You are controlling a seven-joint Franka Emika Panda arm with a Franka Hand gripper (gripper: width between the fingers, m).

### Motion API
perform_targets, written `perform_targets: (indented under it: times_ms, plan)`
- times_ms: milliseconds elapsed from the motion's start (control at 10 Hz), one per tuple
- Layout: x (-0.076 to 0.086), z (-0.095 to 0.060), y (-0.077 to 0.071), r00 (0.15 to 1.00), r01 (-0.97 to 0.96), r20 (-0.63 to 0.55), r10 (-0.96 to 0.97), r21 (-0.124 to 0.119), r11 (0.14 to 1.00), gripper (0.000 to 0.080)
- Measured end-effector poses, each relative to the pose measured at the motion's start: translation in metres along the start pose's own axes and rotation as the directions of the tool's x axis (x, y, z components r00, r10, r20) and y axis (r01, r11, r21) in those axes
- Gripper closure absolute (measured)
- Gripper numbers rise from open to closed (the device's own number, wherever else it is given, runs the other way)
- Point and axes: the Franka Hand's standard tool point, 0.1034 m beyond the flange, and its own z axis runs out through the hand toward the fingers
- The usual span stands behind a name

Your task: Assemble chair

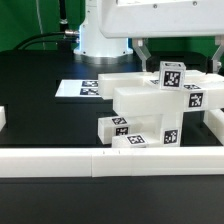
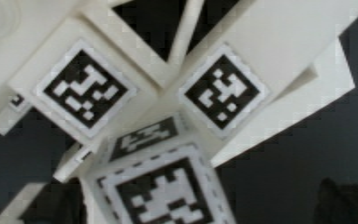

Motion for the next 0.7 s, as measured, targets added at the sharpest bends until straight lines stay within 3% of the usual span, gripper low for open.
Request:
perform_targets:
  times_ms: [300, 400, 500, 700]
  plan:
    - [0.0004, 0.0006, 0.002, 0.968, 0.249, 0.0, -0.249, -0.01, 0.968, 0.0151]
    - [0.0021, 0.0008, 0.0063, 0.905, 0.425, 0.005, -0.425, -0.051, 0.904, 0.0151]
    - [0.0028, 0.0007, 0.0071, 0.854, 0.519, 0.011, -0.519, -0.074, 0.852, 0.0151]
    - [0.0027, 0.0012, 0.0065, 0.766, 0.642, 0.022, -0.643, -0.086, 0.762, 0.0151]
